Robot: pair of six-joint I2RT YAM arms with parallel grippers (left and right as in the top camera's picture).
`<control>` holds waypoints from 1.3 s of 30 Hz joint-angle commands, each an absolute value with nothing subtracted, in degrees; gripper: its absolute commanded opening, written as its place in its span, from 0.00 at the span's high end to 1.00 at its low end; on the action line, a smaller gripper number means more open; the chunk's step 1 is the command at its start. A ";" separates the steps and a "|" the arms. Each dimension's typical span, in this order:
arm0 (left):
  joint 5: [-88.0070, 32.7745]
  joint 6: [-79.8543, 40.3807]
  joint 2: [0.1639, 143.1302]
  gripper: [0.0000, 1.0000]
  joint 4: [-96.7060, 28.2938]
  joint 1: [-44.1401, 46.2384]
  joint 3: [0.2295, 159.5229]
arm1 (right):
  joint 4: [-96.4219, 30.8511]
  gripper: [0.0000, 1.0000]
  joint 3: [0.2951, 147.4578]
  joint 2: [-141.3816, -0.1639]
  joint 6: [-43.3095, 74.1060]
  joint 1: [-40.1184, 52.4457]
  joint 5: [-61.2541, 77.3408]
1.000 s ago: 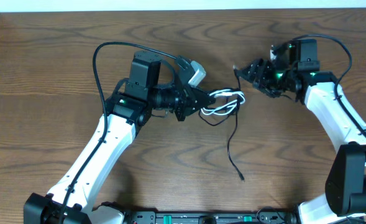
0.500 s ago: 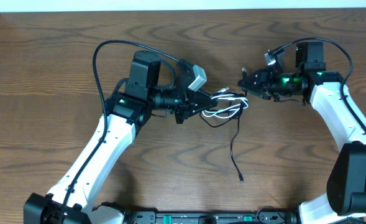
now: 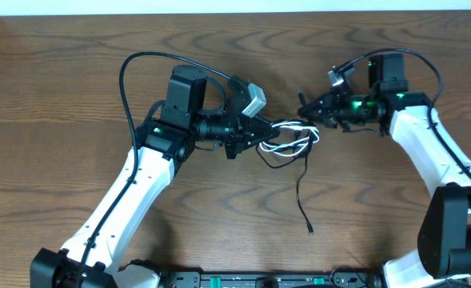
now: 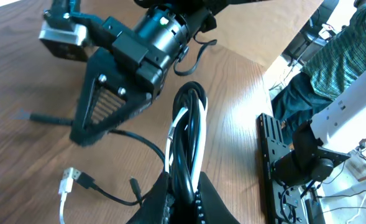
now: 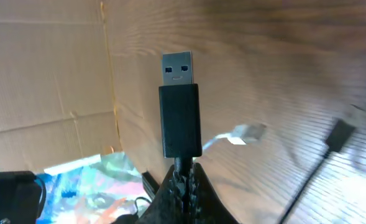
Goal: Untangle cables
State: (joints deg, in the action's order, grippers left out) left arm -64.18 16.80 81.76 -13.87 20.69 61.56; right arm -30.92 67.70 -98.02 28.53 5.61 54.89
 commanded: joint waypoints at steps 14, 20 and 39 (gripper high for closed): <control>-58.83 18.15 81.32 0.92 -13.54 20.60 61.93 | -29.19 0.92 67.37 -97.62 28.01 11.68 66.59; -56.80 17.91 81.32 0.92 -13.54 20.60 61.93 | -29.15 0.75 67.37 -97.62 28.01 11.57 65.91; -53.63 15.33 81.32 0.92 -11.62 20.60 61.93 | -30.63 0.99 67.37 -97.62 26.46 11.88 61.63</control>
